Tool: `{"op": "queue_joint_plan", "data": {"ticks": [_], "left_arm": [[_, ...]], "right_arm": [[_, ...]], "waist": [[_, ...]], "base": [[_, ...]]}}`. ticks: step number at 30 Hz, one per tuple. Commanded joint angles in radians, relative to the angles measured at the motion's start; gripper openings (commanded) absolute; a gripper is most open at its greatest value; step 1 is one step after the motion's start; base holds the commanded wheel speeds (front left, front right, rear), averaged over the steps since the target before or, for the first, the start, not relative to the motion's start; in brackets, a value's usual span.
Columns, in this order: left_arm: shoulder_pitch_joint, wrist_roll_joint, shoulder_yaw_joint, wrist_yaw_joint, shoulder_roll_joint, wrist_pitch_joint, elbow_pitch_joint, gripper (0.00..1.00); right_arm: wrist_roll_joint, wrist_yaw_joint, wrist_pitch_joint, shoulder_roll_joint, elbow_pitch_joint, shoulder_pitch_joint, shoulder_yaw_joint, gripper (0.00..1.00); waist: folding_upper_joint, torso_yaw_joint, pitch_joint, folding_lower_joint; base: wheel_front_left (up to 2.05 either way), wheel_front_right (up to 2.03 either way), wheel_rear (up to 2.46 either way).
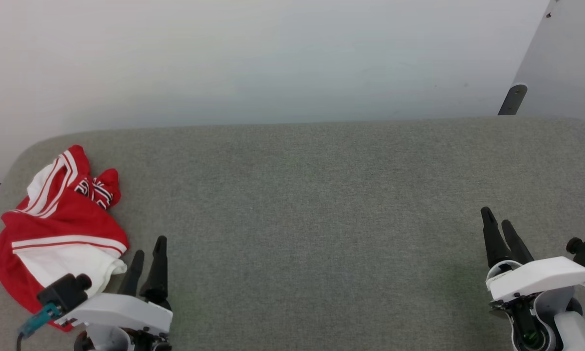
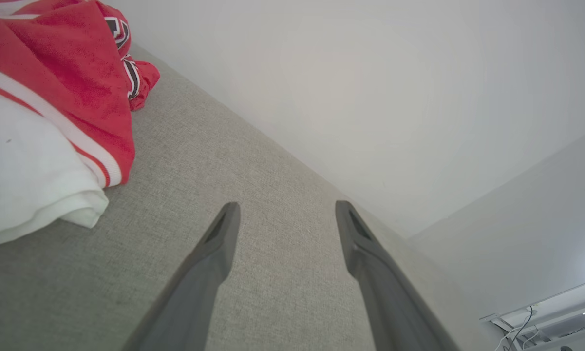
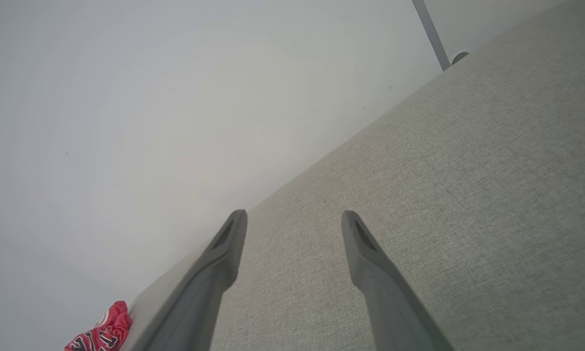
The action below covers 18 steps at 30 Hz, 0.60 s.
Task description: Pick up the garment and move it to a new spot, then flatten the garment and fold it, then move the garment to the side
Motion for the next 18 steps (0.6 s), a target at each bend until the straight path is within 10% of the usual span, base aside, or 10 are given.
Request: {"op": "queue_joint_plan", "data": {"ticks": [1,18], "left_arm": [[-0.031,0.038,-0.001,0.002,0.010,-0.010,-0.016,1.00],[-0.037,0.265,-0.005,0.000,0.024,-0.061,-0.019,1.00]], "right_arm": [[-0.042,0.000,-0.012,-0.008,-0.003,-0.034,0.002,1.00],[-0.291,0.001,-0.063,0.000,0.032,-0.077,-0.011,1.00]], "waist": [[-0.0001,0.000,0.001,0.0000],[-0.0001,-0.002,0.002,0.0000]], "base": [[0.00,0.00,0.00],[0.00,0.00,0.00]]}}
